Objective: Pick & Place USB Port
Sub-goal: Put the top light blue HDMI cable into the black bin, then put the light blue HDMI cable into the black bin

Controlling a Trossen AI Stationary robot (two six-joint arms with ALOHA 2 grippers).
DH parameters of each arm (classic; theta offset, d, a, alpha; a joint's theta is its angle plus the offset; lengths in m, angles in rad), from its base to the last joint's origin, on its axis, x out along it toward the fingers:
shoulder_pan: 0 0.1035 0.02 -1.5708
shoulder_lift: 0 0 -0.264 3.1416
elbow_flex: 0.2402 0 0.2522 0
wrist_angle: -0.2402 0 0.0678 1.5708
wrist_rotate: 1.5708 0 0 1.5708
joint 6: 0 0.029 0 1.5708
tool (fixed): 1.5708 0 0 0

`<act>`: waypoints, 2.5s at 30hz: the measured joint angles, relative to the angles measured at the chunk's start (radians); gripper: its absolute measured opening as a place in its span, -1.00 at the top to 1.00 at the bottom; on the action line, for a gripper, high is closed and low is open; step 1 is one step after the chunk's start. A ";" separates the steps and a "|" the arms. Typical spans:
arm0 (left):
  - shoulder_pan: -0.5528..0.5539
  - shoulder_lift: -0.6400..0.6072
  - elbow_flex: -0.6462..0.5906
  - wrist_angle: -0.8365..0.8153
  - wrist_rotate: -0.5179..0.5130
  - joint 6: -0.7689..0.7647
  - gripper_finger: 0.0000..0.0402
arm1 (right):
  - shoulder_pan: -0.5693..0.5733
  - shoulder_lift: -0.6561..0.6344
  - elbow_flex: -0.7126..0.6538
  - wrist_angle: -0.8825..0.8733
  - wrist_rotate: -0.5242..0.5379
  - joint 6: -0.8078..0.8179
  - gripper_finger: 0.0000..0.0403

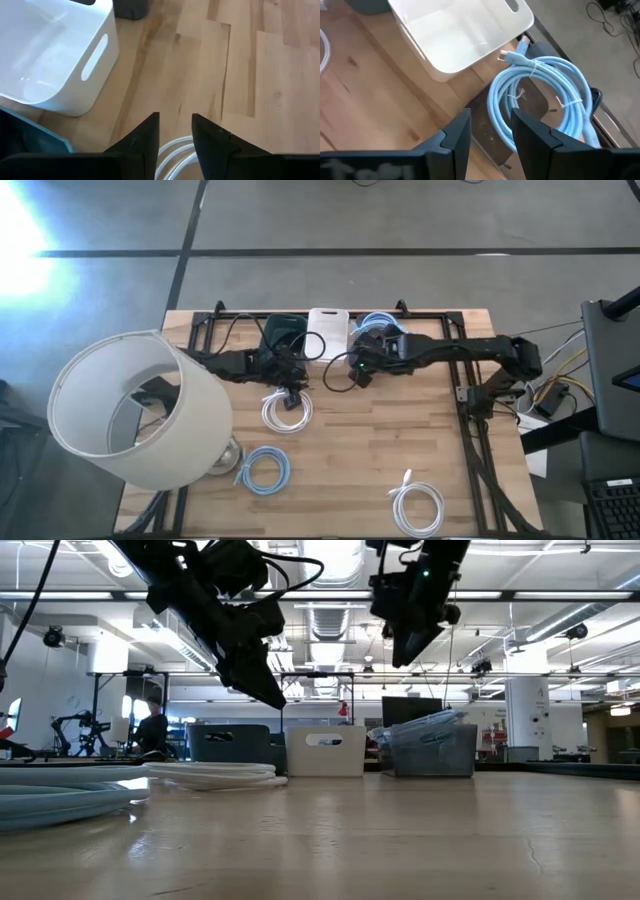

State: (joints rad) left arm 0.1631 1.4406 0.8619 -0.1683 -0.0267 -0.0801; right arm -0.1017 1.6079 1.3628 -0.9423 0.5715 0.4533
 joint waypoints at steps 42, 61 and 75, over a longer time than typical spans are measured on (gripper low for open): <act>-0.001 0.000 0.000 0.004 0.000 -0.002 0.42 | -0.551 0.092 -0.159 0.195 -0.231 -0.218 0.41; -0.001 0.000 0.000 0.004 0.000 -0.002 0.42 | -0.527 0.095 -0.162 0.121 -0.103 -0.332 0.96; -0.001 0.000 0.000 0.004 0.000 -0.002 0.42 | -0.440 0.087 -0.116 0.080 0.133 -0.434 0.96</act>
State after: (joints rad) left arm 0.1619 1.4406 0.8619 -0.1646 -0.0265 -0.0822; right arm -0.5420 1.6954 1.2470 -0.8625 0.7044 0.0192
